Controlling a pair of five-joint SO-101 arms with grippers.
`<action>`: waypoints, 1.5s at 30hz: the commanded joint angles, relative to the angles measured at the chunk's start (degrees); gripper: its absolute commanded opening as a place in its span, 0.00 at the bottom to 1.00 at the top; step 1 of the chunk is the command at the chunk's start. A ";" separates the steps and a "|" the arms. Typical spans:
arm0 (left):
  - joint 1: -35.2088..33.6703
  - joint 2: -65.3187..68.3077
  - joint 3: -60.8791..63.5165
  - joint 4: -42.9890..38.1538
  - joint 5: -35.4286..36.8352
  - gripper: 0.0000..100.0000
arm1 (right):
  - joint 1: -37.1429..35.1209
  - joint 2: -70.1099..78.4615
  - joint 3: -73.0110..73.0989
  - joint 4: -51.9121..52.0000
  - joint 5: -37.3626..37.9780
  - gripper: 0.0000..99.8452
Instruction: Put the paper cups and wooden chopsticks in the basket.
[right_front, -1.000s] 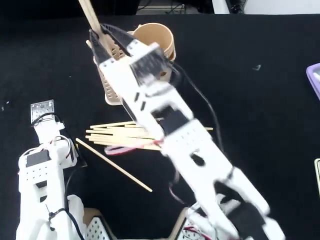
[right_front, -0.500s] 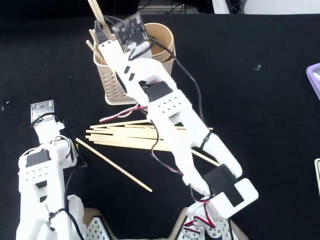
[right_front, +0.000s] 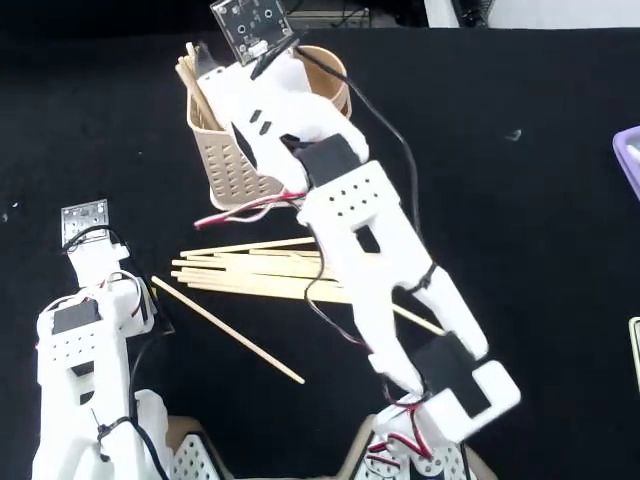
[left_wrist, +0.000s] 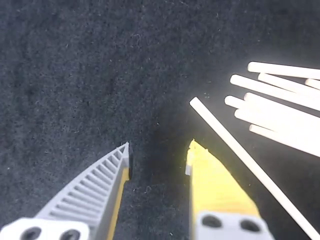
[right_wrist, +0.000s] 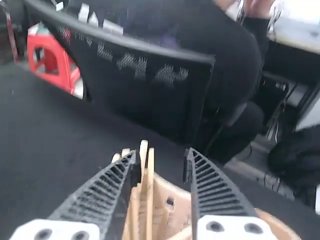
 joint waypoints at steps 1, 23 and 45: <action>-0.04 -1.14 -0.57 -1.05 -0.70 0.19 | -1.93 -11.47 -3.12 12.40 -0.09 0.14; -0.04 -1.14 -0.66 -1.14 -0.70 0.19 | 8.00 -22.99 56.92 18.11 19.08 0.30; -0.04 -1.05 0.40 -3.25 -0.70 0.19 | 8.70 -5.93 54.81 17.76 29.54 0.10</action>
